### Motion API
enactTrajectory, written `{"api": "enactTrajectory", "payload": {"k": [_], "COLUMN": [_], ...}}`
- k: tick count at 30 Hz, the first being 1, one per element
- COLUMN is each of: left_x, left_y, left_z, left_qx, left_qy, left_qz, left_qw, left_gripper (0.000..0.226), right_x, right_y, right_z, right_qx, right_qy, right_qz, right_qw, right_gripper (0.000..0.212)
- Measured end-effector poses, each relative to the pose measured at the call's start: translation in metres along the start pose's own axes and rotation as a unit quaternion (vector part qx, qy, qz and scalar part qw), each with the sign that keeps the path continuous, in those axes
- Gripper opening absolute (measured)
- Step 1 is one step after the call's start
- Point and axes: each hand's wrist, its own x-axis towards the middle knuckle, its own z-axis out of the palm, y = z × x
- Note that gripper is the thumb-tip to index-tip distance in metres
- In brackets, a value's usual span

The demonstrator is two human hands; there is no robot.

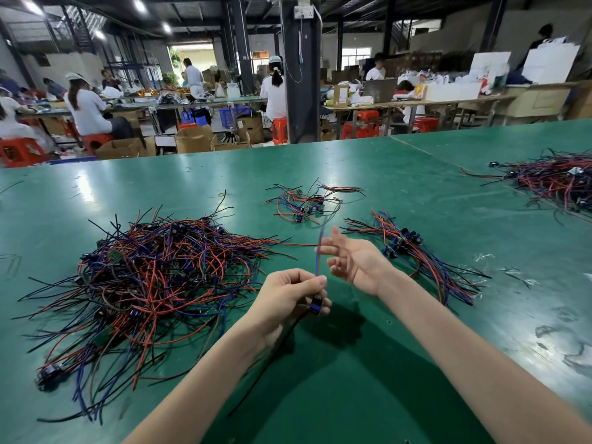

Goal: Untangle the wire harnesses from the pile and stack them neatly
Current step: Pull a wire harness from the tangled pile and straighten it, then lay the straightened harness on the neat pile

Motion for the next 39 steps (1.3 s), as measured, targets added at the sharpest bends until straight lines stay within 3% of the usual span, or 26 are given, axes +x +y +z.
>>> {"api": "enactTrajectory", "payload": {"k": [5, 9, 12, 19, 27, 31, 39], "left_x": [0.009, 0.012, 0.012, 0.012, 0.012, 0.013, 0.015], "left_y": [0.007, 0.012, 0.012, 0.012, 0.014, 0.015, 0.013], "left_z": [-0.012, -0.023, -0.028, -0.027, -0.029, -0.03, -0.033], "left_qx": [0.0, -0.014, -0.028, -0.042, -0.09, -0.043, -0.012], "left_qy": [0.132, 0.204, 0.22, 0.236, 0.197, 0.221, 0.251], "left_qz": [0.065, 0.109, 0.113, 0.1, 0.076, 0.113, 0.136], "left_qw": [0.989, 0.973, 0.968, 0.966, 0.973, 0.968, 0.958], "left_gripper": [0.014, 0.014, 0.012, 0.013, 0.015, 0.012, 0.014], "right_x": [-0.016, -0.027, -0.029, -0.035, -0.039, -0.037, -0.035], "right_y": [0.013, 0.022, 0.025, 0.025, 0.026, 0.024, 0.013], "right_z": [0.019, 0.031, 0.035, 0.04, 0.044, 0.045, 0.042], "right_qx": [-0.085, -0.077, -0.091, -0.102, -0.08, -0.099, -0.256], "right_qy": [-0.124, -0.201, -0.198, -0.196, -0.192, -0.17, -0.125], "right_qz": [-0.003, 0.011, -0.015, -0.02, -0.03, -0.041, -0.084], "right_qw": [0.989, 0.977, 0.976, 0.975, 0.978, 0.98, 0.955], "right_gripper": [0.047, 0.028, 0.013, 0.023, 0.025, 0.021, 0.019]}}
